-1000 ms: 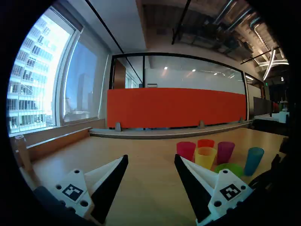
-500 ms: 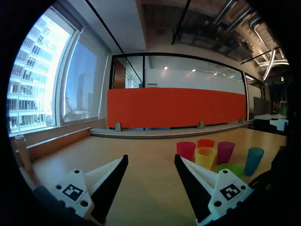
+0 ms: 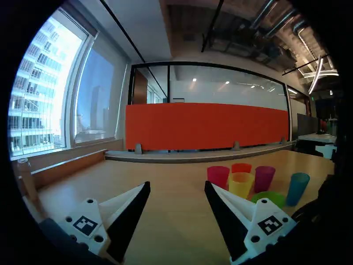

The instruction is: Pour water

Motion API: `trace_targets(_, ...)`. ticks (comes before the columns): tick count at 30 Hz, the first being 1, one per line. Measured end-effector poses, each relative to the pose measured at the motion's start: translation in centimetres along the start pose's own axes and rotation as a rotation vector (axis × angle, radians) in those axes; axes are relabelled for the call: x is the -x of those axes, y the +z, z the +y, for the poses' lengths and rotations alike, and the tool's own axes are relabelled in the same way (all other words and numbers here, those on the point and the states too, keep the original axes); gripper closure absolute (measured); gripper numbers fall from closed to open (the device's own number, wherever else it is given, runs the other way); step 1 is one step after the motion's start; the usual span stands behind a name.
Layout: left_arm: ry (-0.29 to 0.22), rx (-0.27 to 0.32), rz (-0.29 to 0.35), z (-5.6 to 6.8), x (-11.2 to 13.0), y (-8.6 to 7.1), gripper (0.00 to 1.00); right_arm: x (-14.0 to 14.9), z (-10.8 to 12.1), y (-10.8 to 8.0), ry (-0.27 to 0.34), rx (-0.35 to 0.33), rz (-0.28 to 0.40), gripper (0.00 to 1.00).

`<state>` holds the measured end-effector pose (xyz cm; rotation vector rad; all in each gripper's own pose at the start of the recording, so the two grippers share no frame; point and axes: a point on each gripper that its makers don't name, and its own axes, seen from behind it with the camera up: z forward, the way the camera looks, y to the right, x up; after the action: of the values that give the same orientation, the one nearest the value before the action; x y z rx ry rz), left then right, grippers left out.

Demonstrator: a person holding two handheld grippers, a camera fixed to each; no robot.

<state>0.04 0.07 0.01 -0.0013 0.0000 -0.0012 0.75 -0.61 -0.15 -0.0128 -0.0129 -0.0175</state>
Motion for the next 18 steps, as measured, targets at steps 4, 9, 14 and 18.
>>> trace_targets(4,0.000,0.000,0.000,0.02,-0.01,0.01,0.09,0.18,0.10,0.13,0.000,0.002,0.000,0.01)
trace_targets(9,0.000,0.000,0.000,0.05,-0.01,0.02,0.09,0.35,0.17,0.23,0.006,0.000,0.003,0.01)
trace_targets(14,0.000,0.000,0.000,0.06,0.01,0.02,0.09,0.64,0.34,0.44,0.013,0.001,-0.001,0.01)
trace_targets(18,0.000,0.000,0.000,0.05,0.02,0.02,0.09,0.96,0.53,0.59,0.018,0.001,-0.003,0.01)
